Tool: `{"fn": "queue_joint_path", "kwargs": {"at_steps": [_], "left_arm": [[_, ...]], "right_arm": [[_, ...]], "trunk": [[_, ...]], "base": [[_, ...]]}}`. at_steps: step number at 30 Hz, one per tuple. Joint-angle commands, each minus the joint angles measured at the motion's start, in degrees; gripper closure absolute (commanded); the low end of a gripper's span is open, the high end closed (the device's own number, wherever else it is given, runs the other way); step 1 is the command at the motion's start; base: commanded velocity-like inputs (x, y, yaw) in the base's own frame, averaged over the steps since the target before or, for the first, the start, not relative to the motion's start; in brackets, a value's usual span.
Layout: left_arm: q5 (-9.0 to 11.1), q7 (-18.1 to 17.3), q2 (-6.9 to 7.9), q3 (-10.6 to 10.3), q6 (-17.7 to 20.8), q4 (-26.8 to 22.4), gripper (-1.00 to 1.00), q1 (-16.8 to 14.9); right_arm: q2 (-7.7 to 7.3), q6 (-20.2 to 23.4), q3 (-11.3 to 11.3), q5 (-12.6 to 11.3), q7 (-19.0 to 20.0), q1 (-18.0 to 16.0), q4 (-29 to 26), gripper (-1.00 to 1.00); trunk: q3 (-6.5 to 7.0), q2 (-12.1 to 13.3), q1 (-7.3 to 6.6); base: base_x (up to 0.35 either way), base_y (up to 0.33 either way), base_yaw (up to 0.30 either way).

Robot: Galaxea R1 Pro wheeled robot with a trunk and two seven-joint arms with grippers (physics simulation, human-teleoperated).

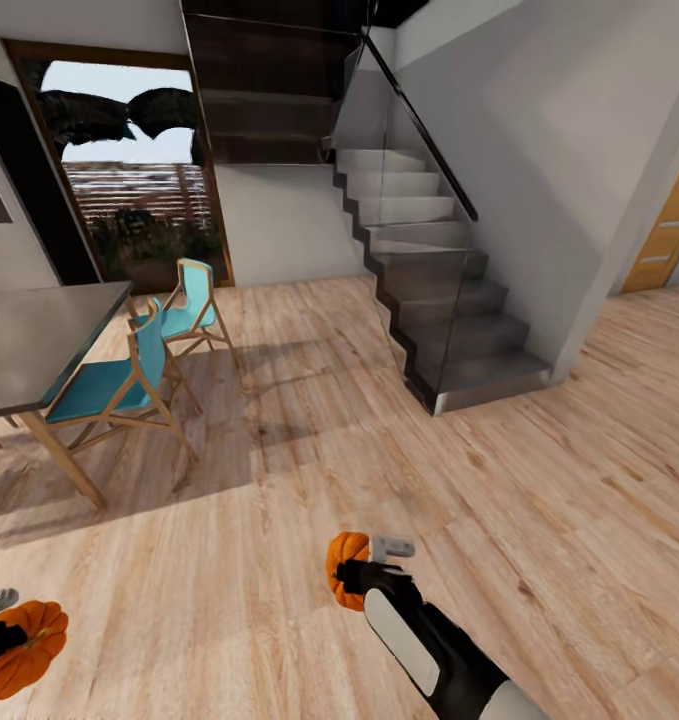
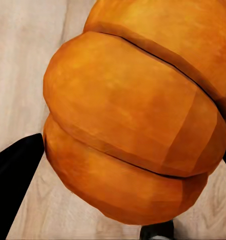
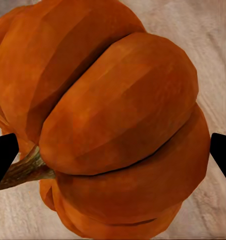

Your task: Place each of the two pumpkins and all three candles from the living room inside a cabinet in the living room (use any cabinet), then make sure every cabinet is closed, and position the cauldron so it is next to a table in the living room.

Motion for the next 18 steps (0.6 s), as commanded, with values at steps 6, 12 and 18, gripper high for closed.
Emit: {"fn": "queue_joint_path", "kwargs": {"at_steps": [6, 12, 18], "left_arm": [[-0.74, -0.11, -7.97, -1.23, -5.27, 4.40, 1.00, -0.06], [-0.52, -0.09, -13.05, -4.53, -14.50, 8.91, 1.00, -0.06], [-0.41, -0.09, -13.39, -4.58, -16.57, 11.82, 1.00, 0.02]], "right_arm": [[-0.06, -9.48, 1.81, 0.35, -0.10, 2.57, 7.21, 1.00], [-0.17, -11.70, 1.96, 0.44, -0.06, 3.61, 8.27, 1.00], [0.27, -14.91, 3.40, 0.57, -0.06, 4.75, 11.57, 1.00]], "trunk": [[1.54, 2.38, -1.33], [3.13, 4.79, -2.64], [4.71, 7.19, -3.96]], "base": [[0.000, 0.000, 0.156], [0.000, 0.000, 0.155], [0.000, 0.000, 0.154]]}}
